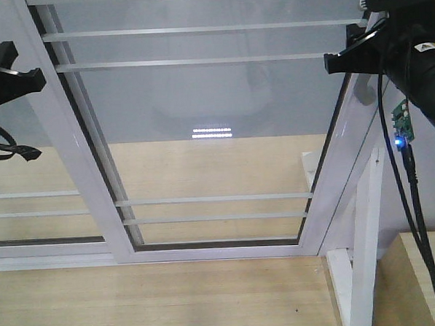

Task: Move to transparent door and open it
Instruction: 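Raise the right gripper and close it around the silver door handle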

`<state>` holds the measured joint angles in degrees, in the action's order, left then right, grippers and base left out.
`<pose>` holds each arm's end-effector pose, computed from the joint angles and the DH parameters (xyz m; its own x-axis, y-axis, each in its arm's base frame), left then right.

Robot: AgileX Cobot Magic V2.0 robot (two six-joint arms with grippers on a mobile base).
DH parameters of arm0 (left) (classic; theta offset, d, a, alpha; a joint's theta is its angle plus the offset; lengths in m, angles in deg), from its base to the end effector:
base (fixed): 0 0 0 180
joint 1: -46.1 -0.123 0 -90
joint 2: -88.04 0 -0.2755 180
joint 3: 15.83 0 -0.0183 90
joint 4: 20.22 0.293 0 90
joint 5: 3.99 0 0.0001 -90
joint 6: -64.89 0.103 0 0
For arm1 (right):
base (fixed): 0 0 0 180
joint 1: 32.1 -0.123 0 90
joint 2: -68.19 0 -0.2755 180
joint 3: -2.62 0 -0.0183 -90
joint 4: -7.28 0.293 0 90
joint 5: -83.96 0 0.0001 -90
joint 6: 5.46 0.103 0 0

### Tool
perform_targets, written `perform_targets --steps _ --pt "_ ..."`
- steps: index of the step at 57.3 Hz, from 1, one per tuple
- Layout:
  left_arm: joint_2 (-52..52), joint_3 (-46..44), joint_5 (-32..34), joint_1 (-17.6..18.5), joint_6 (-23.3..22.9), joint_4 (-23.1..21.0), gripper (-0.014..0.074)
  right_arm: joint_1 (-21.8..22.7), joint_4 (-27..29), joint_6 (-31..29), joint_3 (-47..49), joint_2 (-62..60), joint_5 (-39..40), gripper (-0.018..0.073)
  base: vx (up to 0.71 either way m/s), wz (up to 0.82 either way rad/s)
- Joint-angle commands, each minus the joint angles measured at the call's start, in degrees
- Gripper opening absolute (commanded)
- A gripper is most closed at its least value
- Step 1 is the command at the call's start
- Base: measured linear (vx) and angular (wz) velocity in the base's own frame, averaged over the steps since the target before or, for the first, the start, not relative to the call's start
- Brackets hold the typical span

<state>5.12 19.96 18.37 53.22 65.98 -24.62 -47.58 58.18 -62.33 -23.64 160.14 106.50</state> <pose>0.3319 -0.0384 0.2601 -0.1156 -0.0379 -0.9926 0.0892 0.9948 -0.0484 0.3665 0.0698 0.2529 -0.2268 -0.2043 -0.9523 -0.0086 0.9781 -0.2078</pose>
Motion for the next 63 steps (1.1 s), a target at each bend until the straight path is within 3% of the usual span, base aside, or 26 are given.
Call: perform_targets --steps 1,11,29,42,63 --pt "1.60 -1.93 4.83 0.34 -0.41 -0.42 0.0004 0.33 0.37 1.37 2.13 -1.63 5.17 0.0574 0.00 0.00" --pt "1.60 -1.93 4.78 0.34 -0.41 -0.42 0.0004 3.94 2.11 1.07 2.13 -0.86 1.69 0.0580 0.00 0.00" --pt "1.60 -1.93 4.78 0.34 -0.41 -0.42 0.0004 11.53 -1.76 1.17 7.21 4.22 -6.81 0.0545 0.00 0.00" --pt "1.60 -1.93 3.93 0.34 -0.41 -0.42 0.0004 11.65 -4.02 0.98 14.55 9.19 -9.86 0.0545 0.00 0.00" --pt "1.60 -1.93 1.85 0.34 -0.41 -0.42 0.0004 11.65 -3.88 0.98 16.43 11.51 -5.96 0.0545 0.00 0.00"
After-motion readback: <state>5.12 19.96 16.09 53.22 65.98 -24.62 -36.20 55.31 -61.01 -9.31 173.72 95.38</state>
